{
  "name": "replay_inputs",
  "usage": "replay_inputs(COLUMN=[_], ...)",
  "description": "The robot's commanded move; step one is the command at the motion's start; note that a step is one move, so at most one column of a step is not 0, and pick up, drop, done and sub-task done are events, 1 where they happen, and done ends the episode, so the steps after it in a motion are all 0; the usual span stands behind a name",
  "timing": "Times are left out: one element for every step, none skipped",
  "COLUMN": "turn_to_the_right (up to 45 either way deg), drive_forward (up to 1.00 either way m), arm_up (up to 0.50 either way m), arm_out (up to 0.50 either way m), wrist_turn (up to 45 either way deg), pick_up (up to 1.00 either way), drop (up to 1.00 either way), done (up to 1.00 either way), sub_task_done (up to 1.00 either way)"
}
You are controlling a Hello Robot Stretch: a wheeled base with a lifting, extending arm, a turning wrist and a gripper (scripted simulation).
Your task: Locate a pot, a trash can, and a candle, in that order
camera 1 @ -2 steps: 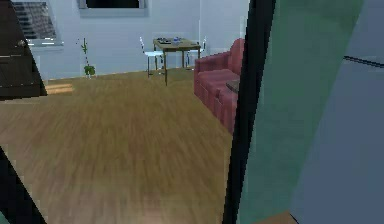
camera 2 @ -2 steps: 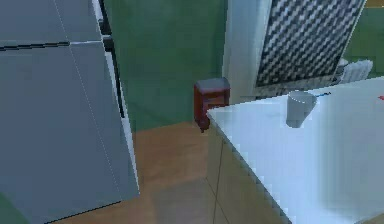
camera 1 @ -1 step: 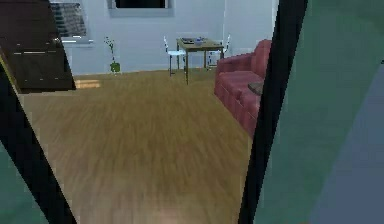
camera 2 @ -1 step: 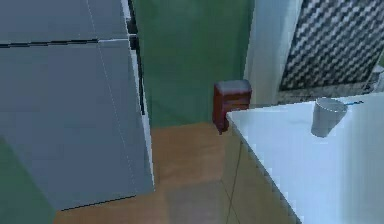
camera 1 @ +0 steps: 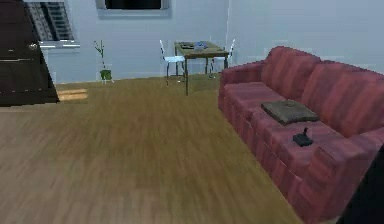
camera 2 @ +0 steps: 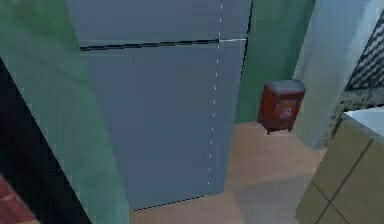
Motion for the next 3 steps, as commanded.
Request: replay_inputs(turn_to_the_right=[-12.0, 0.0, -36.0], drive_forward=[0.00, 0.30, 0.00], arm_up=[0.00, 0.00, 0.00], arm_out=[0.00, 0.00, 0.00], wrist_turn=[0.0, 0.0, 0.0], pick_up=[0.00, 0.00, 0.00], drop=[0.00, 0.00, 0.00], done=[0.00, 0.00, 0.00], sub_task_done=[0.00, 0.00, 0.00])
